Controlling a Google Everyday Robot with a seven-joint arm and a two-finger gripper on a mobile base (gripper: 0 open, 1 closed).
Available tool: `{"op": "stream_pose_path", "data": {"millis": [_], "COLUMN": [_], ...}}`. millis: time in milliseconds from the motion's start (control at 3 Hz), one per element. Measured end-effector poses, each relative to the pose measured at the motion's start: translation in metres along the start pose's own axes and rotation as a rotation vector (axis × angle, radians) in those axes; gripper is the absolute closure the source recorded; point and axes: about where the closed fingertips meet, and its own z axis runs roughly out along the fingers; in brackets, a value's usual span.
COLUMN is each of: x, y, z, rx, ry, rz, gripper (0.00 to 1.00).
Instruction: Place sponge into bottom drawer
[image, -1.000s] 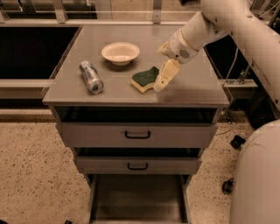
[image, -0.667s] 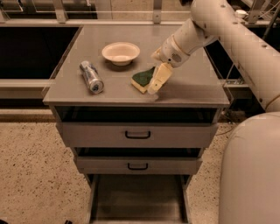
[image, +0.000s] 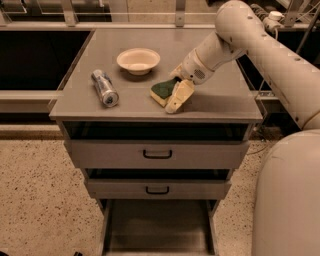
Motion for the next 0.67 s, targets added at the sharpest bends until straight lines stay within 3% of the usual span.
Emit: {"op": "stream_pose_path", "data": {"millis": [667], "x": [0.0000], "y": [0.0000], "z": [0.0001], "rx": [0.000], "ry": [0.000], "rz": [0.000], "gripper": [0.65]}}
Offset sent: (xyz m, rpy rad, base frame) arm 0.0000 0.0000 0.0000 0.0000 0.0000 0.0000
